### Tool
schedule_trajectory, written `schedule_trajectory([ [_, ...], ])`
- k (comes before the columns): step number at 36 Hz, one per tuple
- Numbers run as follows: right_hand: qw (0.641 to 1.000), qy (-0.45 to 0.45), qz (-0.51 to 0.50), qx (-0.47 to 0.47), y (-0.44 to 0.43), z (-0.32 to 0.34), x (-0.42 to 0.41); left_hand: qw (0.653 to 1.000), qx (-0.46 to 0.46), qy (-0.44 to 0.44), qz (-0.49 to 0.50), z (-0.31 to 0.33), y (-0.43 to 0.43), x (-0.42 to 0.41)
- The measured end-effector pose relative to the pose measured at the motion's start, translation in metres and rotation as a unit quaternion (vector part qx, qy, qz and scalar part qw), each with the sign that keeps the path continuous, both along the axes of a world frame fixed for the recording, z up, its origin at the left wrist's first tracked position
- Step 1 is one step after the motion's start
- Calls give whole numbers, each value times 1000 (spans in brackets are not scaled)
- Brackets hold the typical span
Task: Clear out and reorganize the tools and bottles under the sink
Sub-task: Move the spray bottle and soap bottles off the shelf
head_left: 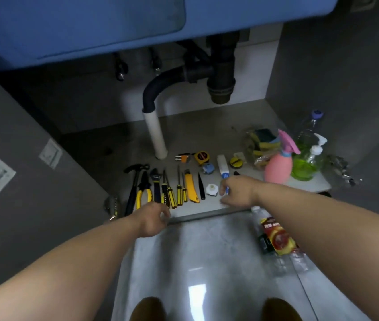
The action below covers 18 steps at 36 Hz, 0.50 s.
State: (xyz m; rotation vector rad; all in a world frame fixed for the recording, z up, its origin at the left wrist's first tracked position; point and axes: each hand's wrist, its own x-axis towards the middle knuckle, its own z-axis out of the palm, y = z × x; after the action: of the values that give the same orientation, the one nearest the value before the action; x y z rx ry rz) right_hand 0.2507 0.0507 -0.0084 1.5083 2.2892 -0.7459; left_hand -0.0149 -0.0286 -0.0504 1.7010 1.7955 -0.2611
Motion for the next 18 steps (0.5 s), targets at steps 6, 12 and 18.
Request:
schedule_trajectory([
  [6,967,17,-192,164,19,-3,50,986,74,-135,70,-9,41,53],
  [12,842,63,-417,337,43,-3,109,957,121,-254,66,-12,72,146],
  [18,869,77,-433,228,75,-9,126,951,119,-282,40,-27,83,188],
])
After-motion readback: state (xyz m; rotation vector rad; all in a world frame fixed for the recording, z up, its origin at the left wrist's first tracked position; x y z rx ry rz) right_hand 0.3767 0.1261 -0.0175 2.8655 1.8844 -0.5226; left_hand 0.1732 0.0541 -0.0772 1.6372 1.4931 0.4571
